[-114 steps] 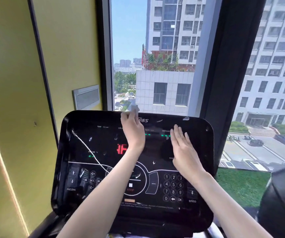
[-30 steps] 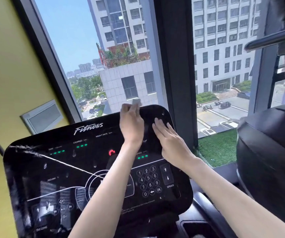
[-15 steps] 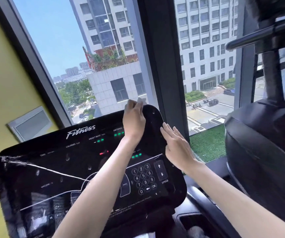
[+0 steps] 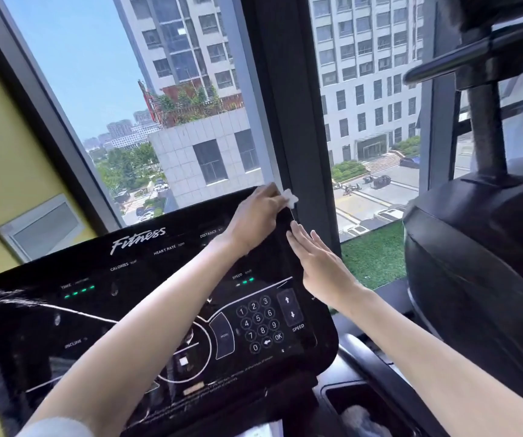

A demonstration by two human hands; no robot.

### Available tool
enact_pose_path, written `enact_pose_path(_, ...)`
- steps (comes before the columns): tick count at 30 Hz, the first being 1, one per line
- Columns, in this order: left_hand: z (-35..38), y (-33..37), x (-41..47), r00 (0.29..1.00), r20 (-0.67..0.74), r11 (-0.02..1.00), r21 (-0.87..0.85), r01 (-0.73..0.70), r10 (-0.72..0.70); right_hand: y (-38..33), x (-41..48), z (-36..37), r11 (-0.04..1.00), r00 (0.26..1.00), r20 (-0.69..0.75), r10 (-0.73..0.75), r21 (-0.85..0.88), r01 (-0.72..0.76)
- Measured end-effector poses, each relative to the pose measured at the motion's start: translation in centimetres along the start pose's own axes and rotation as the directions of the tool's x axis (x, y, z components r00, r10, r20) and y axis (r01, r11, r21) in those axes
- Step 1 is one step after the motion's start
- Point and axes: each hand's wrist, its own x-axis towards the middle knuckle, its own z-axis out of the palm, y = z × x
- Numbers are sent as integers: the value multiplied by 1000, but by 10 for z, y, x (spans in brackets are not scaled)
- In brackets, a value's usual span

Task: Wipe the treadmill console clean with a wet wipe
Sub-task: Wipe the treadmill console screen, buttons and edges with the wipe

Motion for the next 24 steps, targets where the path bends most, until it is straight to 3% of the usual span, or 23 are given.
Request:
enact_pose_path(2,-8,-12,9,962,-157,974,-76,213,-222,-1,-1,-1,1000,1000,10,3,13,-3)
enact_pose_path(3,-7,-12,8,945,-194,964,-100,247,-263,-2,-1,-1,1000,1000,12,3,15,-3)
enact_pose_path(4,-5,-7,5,959,-178,974,-80,211,-222,-2,-2,-1,1000,1000,12,1,10,-1)
enact_pose_path(7,4,9,-15,995,38,996,-17,-92,92,-1,-1,-1,1000,1000,-8,-15,-5,15)
enact_pose_path(8,-1,6,-14,994,55,995,-9,-99,99,0,-1,-1,1000,1000,-10,-16,-1,16)
enact_pose_path(10,-10,-11,-1,992,-80,995,-44,94,-97,-1,-2,-1,1000,1000,-5,-11,12,11)
enact_pose_path(12,-12,-15,2,941,-216,964,-114,241,-261,-1,-2,0,1000,1000,-7,-17,19,17)
enact_pose_path(13,-9,-10,0,952,-207,973,-86,213,-226,-1,-2,1,1000,1000,-3,-19,8,19)
enact_pose_path(16,3,10,-16,998,13,997,-46,-56,57,1,1,2,1000,1000,6,-9,-23,9)
enact_pose_path(18,-4,3,-8,1000,17,998,-66,23,-22,-1,2,0,999,1000,13,-15,-49,16)
enact_pose_path(21,-9,-7,6,942,-173,955,-122,270,-288,-5,1,-7,998,999,42,-1,-62,3)
enact_pose_path(22,-6,-2,5,946,-174,961,-95,261,-274,-6,0,-8,998,999,42,7,-58,-5)
enact_pose_path(24,5,16,-6,998,-24,998,-21,58,-59,-8,-9,-8,999,999,20,33,-39,-32)
